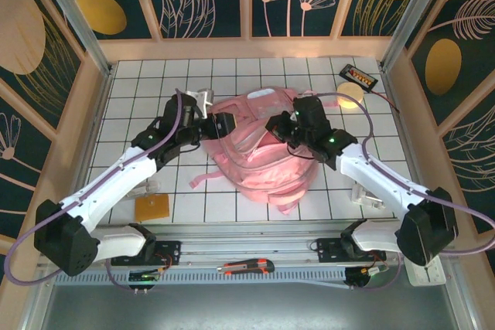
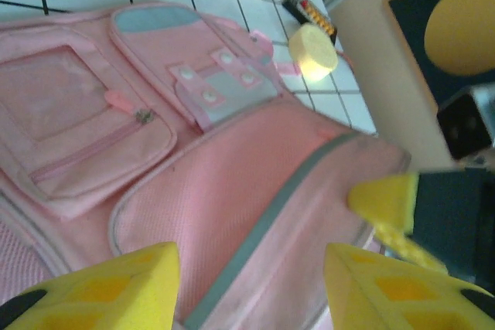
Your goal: Pack the student bag
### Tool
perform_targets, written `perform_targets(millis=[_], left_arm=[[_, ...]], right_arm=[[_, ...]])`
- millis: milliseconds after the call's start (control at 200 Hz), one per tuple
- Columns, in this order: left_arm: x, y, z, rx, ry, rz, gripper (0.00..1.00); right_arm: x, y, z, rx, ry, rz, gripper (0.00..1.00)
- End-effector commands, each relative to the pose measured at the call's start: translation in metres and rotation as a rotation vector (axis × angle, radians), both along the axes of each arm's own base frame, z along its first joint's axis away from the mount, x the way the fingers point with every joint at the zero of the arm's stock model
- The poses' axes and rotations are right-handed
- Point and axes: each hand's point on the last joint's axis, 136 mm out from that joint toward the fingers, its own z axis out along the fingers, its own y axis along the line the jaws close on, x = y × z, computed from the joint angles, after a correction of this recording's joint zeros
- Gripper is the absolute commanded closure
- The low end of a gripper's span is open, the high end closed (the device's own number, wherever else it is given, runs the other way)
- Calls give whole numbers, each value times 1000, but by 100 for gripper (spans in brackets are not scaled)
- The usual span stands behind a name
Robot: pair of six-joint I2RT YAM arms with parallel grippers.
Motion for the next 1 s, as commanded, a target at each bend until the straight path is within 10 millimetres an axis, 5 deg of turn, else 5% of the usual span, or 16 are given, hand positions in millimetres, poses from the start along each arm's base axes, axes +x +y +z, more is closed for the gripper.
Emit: perform_targets(millis=[0,230,470,996], left_arm=[[-32,-8,-31,123,79,-121,50],[-54,-31,-53,99,171,-171,53],[-49,-26,-67,129,197,-115,53],[-36,-46,-87,138,224,-149,61]], right_arm=[[25,11,59,65,-151,-65,100],[30,26,70,68,-165,-44,100],[26,25,73,71,-167,-34,100],[21,20,73,75,-172,-27,100]])
